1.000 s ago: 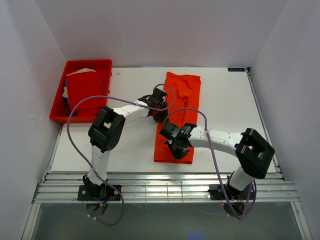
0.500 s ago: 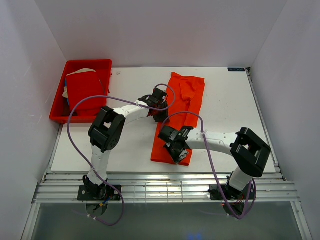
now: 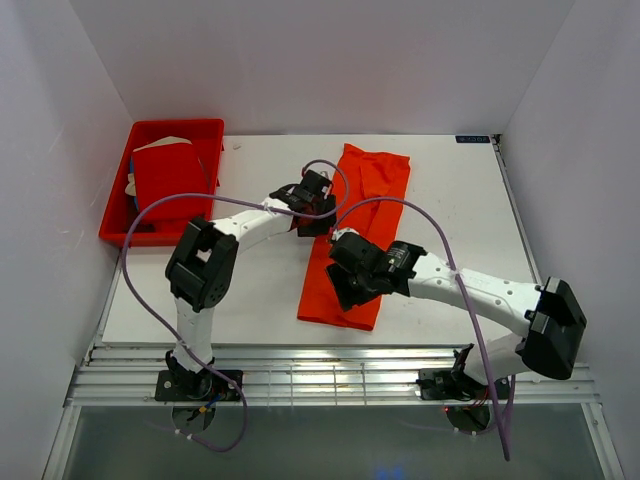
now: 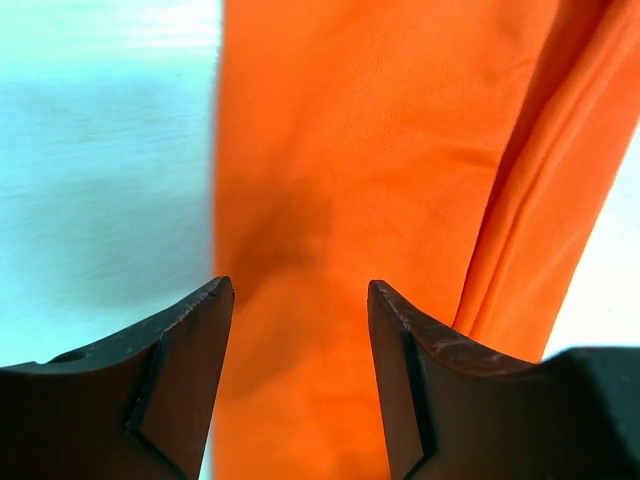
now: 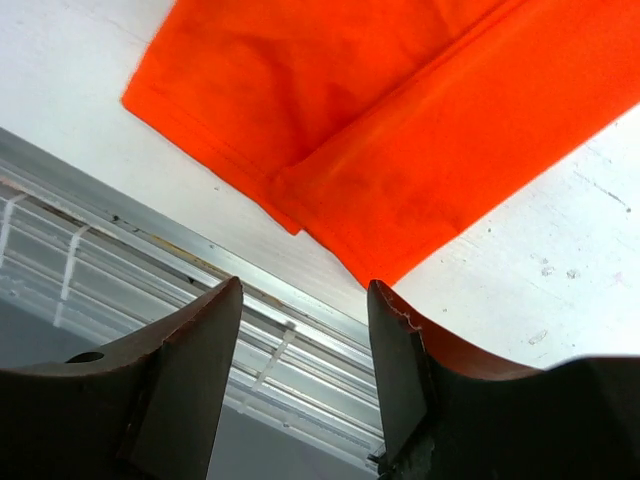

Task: Fold and stack the t-shirts
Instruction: Fold the tshirt

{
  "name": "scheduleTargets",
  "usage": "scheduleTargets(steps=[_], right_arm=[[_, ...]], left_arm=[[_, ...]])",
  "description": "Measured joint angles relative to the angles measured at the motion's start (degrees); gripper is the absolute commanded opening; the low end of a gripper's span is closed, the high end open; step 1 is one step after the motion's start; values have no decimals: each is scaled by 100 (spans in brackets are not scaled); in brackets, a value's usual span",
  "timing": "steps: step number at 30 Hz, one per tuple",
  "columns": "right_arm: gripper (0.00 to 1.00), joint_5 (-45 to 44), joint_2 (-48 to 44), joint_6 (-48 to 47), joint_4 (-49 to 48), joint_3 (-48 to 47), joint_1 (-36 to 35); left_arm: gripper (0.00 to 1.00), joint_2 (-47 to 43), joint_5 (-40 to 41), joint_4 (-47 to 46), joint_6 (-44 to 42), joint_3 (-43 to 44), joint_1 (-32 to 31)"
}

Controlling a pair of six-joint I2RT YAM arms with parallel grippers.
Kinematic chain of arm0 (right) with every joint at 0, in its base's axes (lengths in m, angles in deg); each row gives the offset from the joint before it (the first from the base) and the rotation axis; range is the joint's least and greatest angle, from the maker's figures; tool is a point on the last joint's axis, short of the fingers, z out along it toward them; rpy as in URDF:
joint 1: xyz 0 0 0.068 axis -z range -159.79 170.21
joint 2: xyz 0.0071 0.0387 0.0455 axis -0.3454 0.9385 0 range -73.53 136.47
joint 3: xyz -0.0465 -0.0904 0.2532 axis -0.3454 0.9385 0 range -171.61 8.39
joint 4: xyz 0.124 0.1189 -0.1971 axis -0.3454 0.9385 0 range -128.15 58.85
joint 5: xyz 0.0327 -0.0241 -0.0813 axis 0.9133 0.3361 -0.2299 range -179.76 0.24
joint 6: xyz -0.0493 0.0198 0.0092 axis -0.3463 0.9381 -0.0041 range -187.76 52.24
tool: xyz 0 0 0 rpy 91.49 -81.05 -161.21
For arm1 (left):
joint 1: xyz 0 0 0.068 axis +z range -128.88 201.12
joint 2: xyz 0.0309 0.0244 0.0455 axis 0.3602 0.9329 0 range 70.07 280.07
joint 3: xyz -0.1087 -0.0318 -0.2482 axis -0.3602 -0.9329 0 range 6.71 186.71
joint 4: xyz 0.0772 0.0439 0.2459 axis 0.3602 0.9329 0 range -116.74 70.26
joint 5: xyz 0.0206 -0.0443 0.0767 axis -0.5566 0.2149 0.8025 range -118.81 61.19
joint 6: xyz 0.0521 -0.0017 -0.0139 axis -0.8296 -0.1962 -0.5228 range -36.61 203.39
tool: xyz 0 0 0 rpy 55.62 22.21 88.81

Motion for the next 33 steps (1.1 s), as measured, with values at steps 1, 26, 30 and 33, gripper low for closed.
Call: scheduleTargets(steps=[1,26,30,33], right_arm=[[58,-42,-44,44,0,61,2],[54,39,393,769,-942,1843,579],[51,173,334,776,-1075,1926,658],[49,210,323,776,-1126,1932,673]], left_arm=[[66,-205,103,31,-63,-98,2],[65,-1646,-131,634,-20,-2409,-37],[64,-1794,-437,614,94,-2603,-157],[64,-1934,-619,605,203,-2782,-297]])
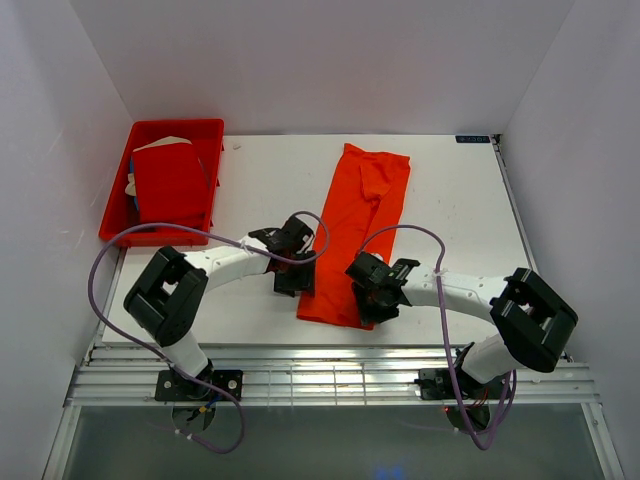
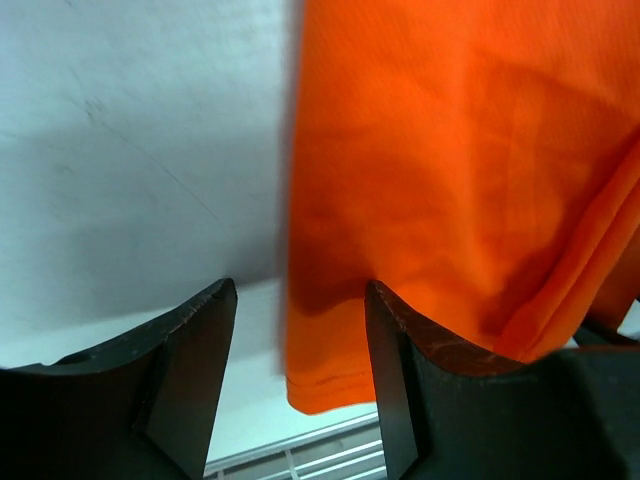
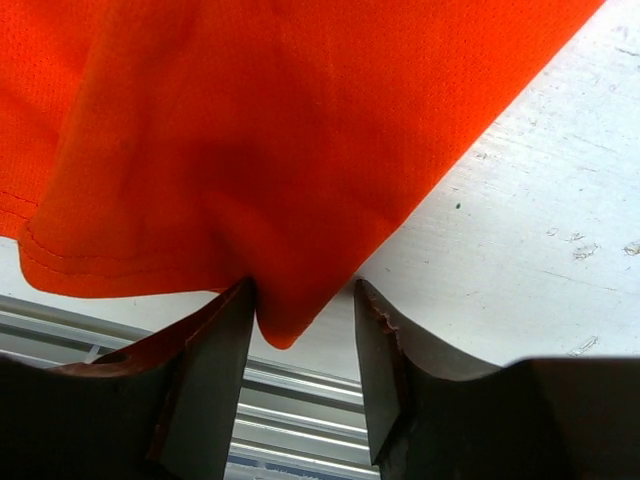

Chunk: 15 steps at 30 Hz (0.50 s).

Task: Fold and stack the t-shirts
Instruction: Fold the tshirt

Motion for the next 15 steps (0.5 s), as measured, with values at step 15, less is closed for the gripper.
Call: scheduleTargets(steps=[15], right_arm=[[42,94,-4,13,-103,22,4]], left_arm=[[63,-396,-197,352,511,-450,-575]])
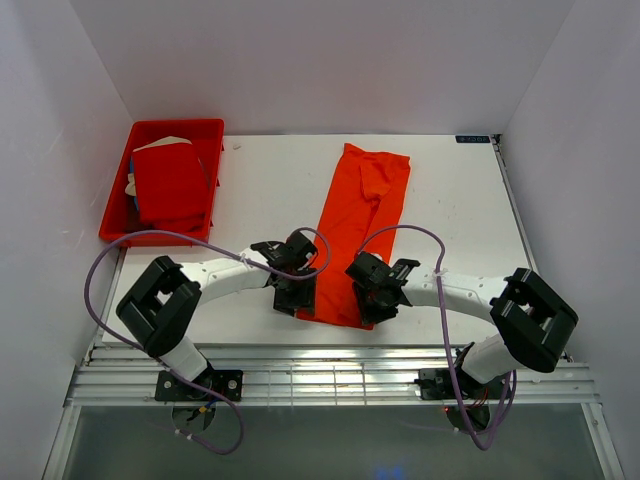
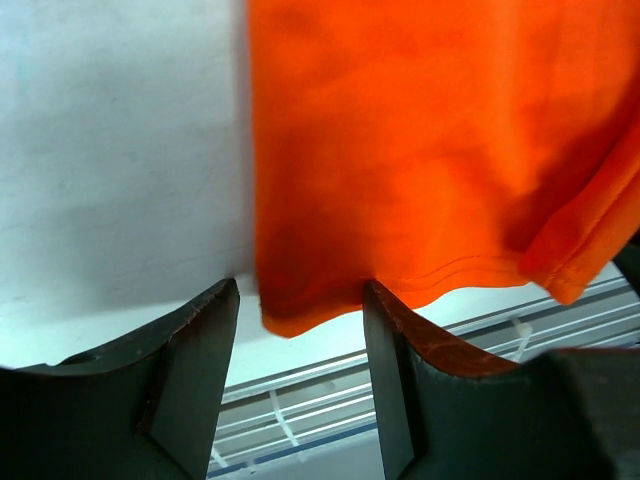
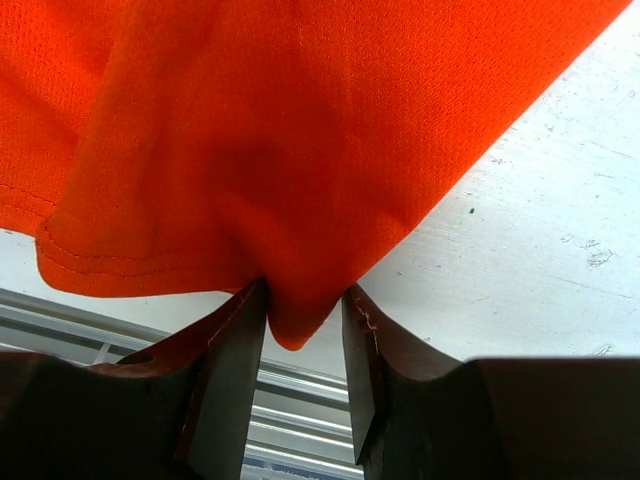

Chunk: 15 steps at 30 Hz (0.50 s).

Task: Fold and stack the t-shirts
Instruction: Fold the tshirt

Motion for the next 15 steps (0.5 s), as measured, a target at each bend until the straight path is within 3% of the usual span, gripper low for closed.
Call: scheduleTargets(steps=[15], right_arm=[[38,11,2,0,-22,0,-2]], left_arm=[[60,-59,111,-48,72,-96,-2]])
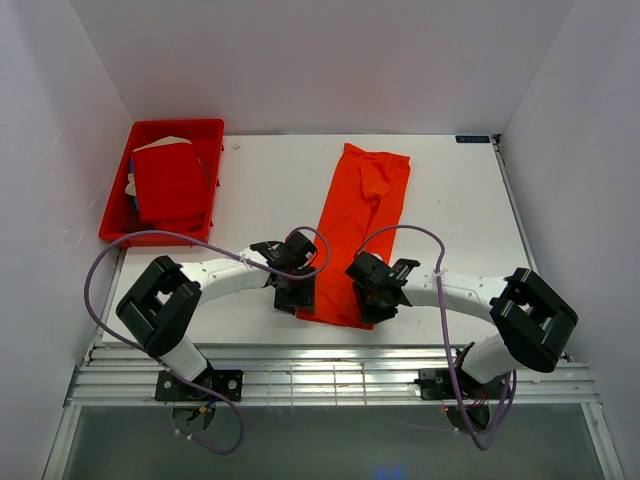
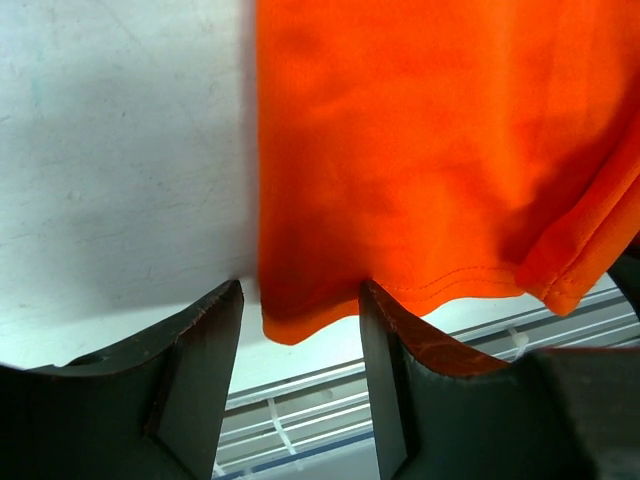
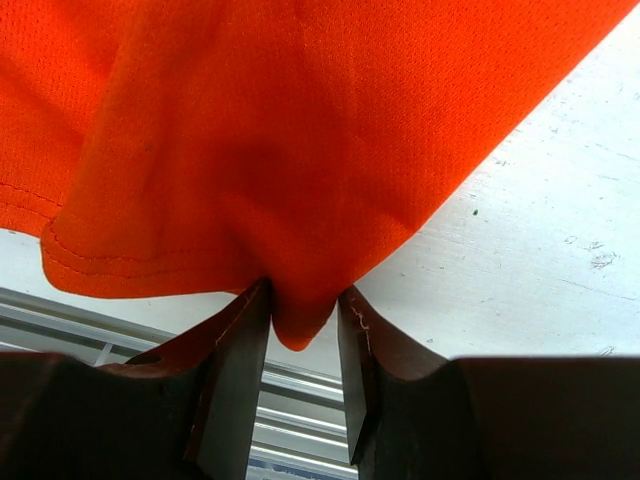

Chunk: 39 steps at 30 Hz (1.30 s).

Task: Fold and stack the t-shirts
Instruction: Fold the tshirt

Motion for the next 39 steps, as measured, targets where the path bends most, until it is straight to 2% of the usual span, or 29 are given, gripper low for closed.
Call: scheduleTargets(steps=[2,4,6,7,8,9,15,23,28,34,39], right_arm=[[35,0,0,0,-2,0,0],[32,2,7,0,-13,0,0],[21,7,11,7,-33,0,0],[17,13,13,7,-46,0,0],[10,22,15,4,-52,0,0],[8,35,17,2,-63,0,0],[8,42,-11,15,7,0,0],[8,35,-533,13,708,-57,0],[8,-162,-483,-9,1025,-557,0],[8,-564,146,-118,1104,-1375,96],[8,-846,522,-350,1097,-1801,603]], left_arm=[[56,35,0,-74,17,22,0],[40,68,0,-153,44,35,0],[25,138,-11,-238,66,44,2],[13,164,-20,-278,72,46,4],[6,177,-22,-323,94,42,7],[1,186,-35,-363,94,35,7],[0,109,-87,-463,76,-55,4],[0,15,-284,-140,2,-28,-79],[0,17,-343,87,7,590,-90],[0,144,-72,-57,11,1576,-87],[0,531,295,-214,2,2044,17]])
